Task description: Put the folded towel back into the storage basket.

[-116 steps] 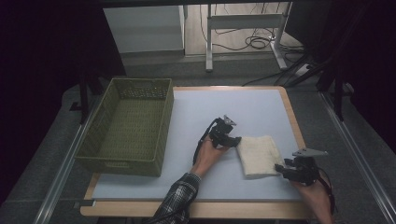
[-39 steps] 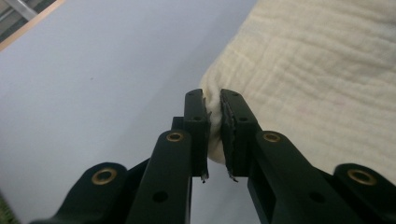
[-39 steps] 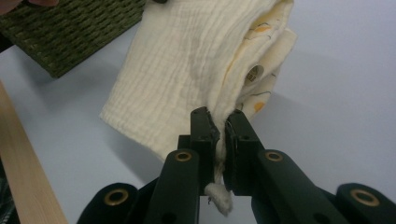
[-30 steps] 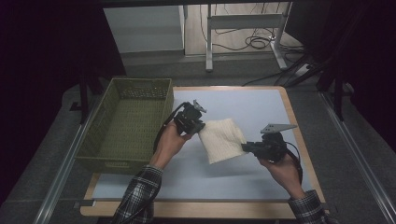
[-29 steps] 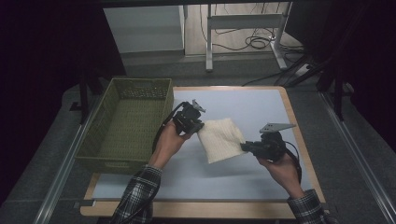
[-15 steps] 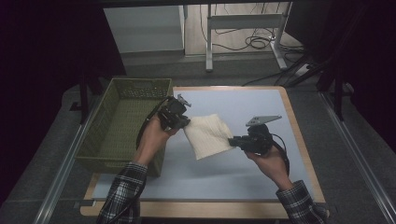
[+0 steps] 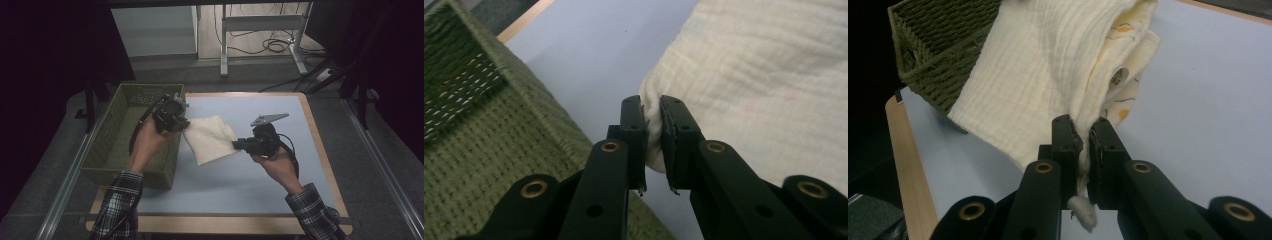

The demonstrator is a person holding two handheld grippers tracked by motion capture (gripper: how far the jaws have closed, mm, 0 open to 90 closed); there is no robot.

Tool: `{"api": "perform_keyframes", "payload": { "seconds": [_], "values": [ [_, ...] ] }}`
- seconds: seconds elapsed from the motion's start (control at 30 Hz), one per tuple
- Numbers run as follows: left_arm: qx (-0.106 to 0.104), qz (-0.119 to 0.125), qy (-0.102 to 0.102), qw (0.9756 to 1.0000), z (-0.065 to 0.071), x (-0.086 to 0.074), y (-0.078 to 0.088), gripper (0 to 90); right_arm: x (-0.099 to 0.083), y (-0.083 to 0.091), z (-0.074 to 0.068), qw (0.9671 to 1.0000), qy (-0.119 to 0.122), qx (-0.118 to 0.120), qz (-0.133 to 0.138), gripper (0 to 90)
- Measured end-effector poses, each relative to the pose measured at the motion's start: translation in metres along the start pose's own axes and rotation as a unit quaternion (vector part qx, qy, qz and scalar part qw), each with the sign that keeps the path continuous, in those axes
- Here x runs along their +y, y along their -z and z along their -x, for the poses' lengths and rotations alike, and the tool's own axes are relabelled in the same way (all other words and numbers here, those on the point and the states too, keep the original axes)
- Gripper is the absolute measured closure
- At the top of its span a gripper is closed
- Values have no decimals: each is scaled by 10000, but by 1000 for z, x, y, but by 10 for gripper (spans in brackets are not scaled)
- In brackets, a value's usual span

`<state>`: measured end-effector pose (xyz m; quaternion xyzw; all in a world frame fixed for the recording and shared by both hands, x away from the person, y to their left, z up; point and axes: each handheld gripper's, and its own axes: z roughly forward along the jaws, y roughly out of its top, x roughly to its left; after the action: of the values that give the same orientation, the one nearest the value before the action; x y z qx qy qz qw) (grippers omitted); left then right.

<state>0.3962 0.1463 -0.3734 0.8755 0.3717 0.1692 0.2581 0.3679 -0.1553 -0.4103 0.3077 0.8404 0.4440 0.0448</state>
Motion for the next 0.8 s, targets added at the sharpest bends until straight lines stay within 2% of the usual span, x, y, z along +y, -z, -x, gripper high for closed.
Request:
{"api": "perform_keyframes", "payload": {
  "seconds": [0.23, 0.43, 0.8],
  "values": [
    [103, -35, 104, 9999, -14, -6, 13, 808, 15, -9, -9, 9999, 106, 73, 5, 831],
    [173, -33, 276, 9995, -27, -15, 23, 806, 26, -19, -18, 9997, 172, 155, 17, 830],
    [452, -62, 377, 9982, -45, -27, 44, 808, 44, -39, -33, 9991, 170, 387, 98, 831]
  ]
}}
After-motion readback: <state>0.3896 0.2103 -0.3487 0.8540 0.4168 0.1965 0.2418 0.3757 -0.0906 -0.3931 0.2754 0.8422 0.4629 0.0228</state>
